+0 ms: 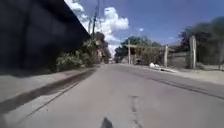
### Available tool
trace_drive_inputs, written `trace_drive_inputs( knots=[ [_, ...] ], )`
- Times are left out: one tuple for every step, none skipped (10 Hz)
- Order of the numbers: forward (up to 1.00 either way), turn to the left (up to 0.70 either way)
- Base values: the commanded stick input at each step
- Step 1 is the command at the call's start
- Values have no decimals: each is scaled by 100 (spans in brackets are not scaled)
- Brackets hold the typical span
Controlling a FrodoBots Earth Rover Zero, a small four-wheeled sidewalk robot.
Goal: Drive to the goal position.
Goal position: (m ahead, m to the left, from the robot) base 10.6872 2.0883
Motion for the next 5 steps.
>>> trace_drive_inputs(
  knots=[
    [100,1],
    [100,1],
    [100,1],
    [100,1],
    [100,1]
  ],
)
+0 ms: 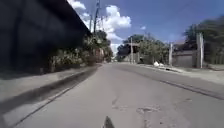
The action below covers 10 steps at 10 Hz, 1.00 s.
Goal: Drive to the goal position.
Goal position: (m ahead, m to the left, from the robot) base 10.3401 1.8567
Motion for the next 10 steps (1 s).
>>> trace_drive_inputs(
  knots=[
    [100,1],
    [100,1],
    [100,-15],
    [100,-37],
    [100,-37],
    [100,-15],
    [100,1],
    [100,1],
    [100,1],
    [100,1]
  ],
)
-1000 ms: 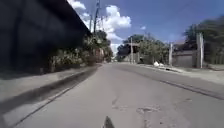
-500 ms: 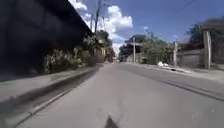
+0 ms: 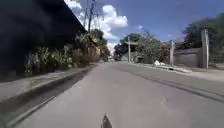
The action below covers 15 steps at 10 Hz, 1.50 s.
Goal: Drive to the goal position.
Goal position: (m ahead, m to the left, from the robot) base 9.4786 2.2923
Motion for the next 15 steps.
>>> trace_drive_inputs(
  knots=[
    [100,1],
    [100,1],
    [100,1],
    [100,1],
    [100,1],
    [100,1],
    [100,0],
    [100,-1],
    [100,-2],
    [100,-17],
    [100,-39],
    [100,-39],
    [100,-39],
    [100,-4],
    [100,1]
  ],
)
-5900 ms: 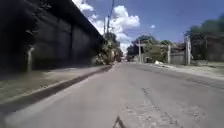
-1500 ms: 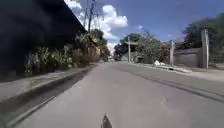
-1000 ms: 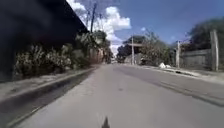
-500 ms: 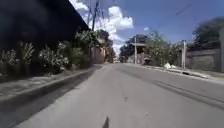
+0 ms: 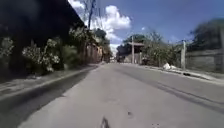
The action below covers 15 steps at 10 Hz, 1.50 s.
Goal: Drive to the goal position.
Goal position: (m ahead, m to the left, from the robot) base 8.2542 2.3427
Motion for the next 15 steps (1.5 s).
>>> trace_drive_inputs(
  knots=[
    [100,1],
    [100,1],
    [100,1],
    [100,1],
    [100,1],
    [100,1],
    [100,1],
    [100,1],
    [100,1],
    [100,1],
    [100,1],
    [100,1],
    [100,1],
    [100,1],
    [100,1]
  ],
)
